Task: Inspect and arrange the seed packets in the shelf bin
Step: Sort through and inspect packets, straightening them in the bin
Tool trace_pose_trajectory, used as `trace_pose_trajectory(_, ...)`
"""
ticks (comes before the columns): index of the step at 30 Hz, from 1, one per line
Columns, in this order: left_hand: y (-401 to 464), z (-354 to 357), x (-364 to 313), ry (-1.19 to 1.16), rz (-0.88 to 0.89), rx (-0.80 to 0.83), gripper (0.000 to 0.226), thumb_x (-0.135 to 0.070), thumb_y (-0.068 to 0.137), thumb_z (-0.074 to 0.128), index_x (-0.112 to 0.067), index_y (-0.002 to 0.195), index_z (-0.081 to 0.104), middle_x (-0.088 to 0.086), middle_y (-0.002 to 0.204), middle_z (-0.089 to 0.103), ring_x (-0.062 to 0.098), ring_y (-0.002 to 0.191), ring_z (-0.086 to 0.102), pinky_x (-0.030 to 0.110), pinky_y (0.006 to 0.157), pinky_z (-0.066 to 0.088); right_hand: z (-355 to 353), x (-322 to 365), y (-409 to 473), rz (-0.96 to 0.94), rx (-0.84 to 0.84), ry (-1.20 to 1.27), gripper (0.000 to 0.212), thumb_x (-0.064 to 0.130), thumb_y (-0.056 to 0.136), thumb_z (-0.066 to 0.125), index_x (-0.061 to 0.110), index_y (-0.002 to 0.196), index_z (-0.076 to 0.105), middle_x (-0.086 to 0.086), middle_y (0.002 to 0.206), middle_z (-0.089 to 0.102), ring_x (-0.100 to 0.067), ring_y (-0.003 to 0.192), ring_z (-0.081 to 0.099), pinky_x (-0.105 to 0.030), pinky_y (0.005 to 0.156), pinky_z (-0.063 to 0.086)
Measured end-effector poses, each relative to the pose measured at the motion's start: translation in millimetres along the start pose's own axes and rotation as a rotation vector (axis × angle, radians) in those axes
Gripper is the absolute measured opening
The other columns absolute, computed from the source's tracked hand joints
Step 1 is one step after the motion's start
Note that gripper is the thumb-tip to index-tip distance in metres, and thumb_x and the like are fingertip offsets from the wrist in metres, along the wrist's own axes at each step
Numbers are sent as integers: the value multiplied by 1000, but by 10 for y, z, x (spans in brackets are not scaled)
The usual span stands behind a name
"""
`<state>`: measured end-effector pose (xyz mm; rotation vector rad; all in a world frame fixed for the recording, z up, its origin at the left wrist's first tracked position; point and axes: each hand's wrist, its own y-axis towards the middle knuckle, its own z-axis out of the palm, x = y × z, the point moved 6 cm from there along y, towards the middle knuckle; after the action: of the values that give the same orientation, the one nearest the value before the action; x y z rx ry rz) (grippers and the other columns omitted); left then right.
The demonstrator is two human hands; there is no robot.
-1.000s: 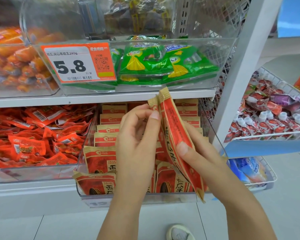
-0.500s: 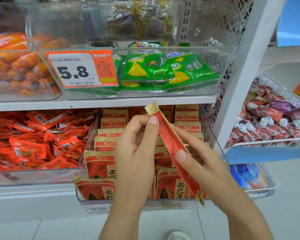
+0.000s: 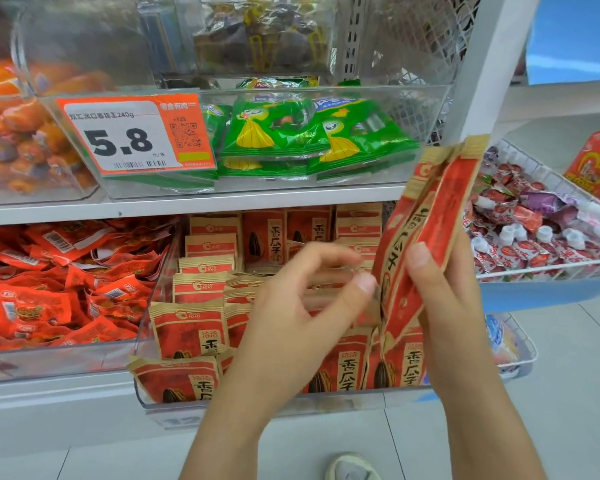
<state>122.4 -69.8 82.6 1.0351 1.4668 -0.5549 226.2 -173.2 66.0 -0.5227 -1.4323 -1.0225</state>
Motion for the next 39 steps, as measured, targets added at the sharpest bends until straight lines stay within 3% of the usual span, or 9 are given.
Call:
trace_pose_trajectory(3, -5, 129, 17, 110, 7, 95, 13, -35, 82, 76, -35, 90, 66, -21, 100, 69, -1, 96, 66, 22, 83, 55, -82, -9, 18, 33, -93, 56, 91, 54, 65, 67, 29, 148, 37, 3, 115, 63, -4, 95, 68, -23, 72, 55)
trace_pose_trajectory(8, -1, 175, 24, 112, 1, 68, 6, -28, 82, 75, -25, 82, 70, -12, 85, 73, 1, 77, 70, 15, 71, 55, -148, -119, 31, 129, -112, 71, 89, 62, 60, 67, 29, 140, 46, 9, 102, 64, -8, 88, 65, -32, 74, 55)
trace_pose_trajectory(12, -1, 110, -66, 62, 93, -26, 9, -26, 84, 68, -20, 78, 70, -9, 75, 71, 4, 72, 70, 12, 63, 51, -72, -112, 23, 181, 4, 106, 102, 55, 53, 79, 43, 145, 37, 3, 128, 62, -8, 107, 67, -26, 74, 55)
trace_pose_trajectory(15, 6, 92, -106, -11, 112, -54, 10, -25, 81, 66, -17, 76, 70, -7, 71, 71, 3, 69, 68, 9, 61, 48, -54, -91, 11, 174, 27, 171, 98, 44, 54, 77, 42, 144, 38, 1, 124, 63, -9, 101, 69, -23, 66, 55)
trace_pose_trajectory(21, 26, 110, -50, -102, 81, -64, 15, -32, 83, 68, -22, 73, 71, -7, 70, 71, 3, 68, 67, 13, 62, 50, -57, -22, 21, 119, 27, 250, 102, 44, 46, 92, 40, 138, 46, 8, 108, 68, -12, 99, 69, -25, 78, 55)
trace_pose_trajectory(27, 27, 92, -59, -174, 87, -37, 14, -26, 82, 63, -14, 75, 67, -10, 68, 68, 1, 65, 65, 12, 61, 49, -57, -3, 35, 80, 22, 306, 106, 53, 47, 92, 36, 139, 44, -2, 127, 63, -18, 112, 66, -29, 86, 55)
trace_pose_trajectory(32, 26, 2, -9, -302, 26, -8, 16, -36, 78, 64, -21, 71, 65, -6, 71, 70, 5, 70, 67, 17, 63, 54, -64, 19, 45, 111, 53, 286, 79, 53, 57, 87, 24, 125, 60, -4, 111, 73, -17, 101, 70, -28, 80, 56)
trace_pose_trajectory(35, 17, -41, 85, -295, -92, 35, 21, -28, 81, 61, -7, 77, 65, 1, 80, 75, 12, 80, 73, 20, 66, 57, -78, 11, 27, 139, 68, 280, 66, 46, 59, 87, 16, 114, 67, -7, 102, 74, -20, 89, 71, -31, 75, 58)
trace_pose_trajectory(39, 4, -71, 112, -196, -167, 32, 38, -42, 88, 44, -13, 90, 70, -2, 86, 77, 10, 81, 74, 18, 66, 56, -130, 5, 21, 139, 18, 167, 57, 21, 66, 83, 17, 119, 61, -6, 103, 75, -22, 92, 72, -34, 76, 59)
